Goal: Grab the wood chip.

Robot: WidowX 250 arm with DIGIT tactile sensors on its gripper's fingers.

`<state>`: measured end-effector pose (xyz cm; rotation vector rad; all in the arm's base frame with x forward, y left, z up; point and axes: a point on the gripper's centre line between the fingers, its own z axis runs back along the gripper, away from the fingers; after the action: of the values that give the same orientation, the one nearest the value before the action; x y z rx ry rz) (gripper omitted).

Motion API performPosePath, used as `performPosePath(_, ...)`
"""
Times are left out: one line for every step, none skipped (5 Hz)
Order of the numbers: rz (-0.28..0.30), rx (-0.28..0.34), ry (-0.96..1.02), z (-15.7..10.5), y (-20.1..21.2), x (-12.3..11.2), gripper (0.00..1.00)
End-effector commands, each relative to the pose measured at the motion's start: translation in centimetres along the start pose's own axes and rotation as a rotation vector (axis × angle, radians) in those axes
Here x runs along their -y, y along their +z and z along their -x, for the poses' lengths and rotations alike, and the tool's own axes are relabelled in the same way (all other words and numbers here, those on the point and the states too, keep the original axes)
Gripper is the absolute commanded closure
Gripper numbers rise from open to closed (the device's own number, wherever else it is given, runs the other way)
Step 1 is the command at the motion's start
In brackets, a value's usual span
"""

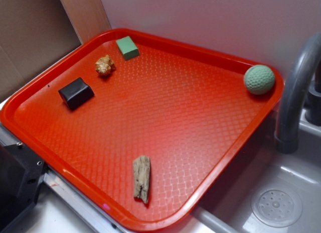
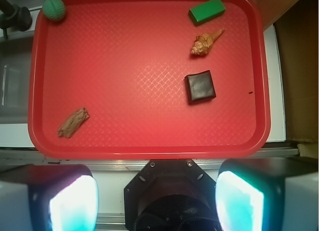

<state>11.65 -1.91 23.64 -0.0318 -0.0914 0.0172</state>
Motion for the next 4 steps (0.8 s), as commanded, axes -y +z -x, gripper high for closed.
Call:
performPosePath(0.000, 0.000, 0.000, 0.0, 0.0, 0.0, 0.00)
performPosePath(-0.059, 0.062, 0.191, 0.3, -2.7, 3.2, 0.00)
performPosePath(-0.072, 0.044, 0.402, -0.6, -4.0, 5.7, 0.00)
performPosePath(0.120, 0.092, 0.212, -1.3, -4.6, 9.0, 0.00)
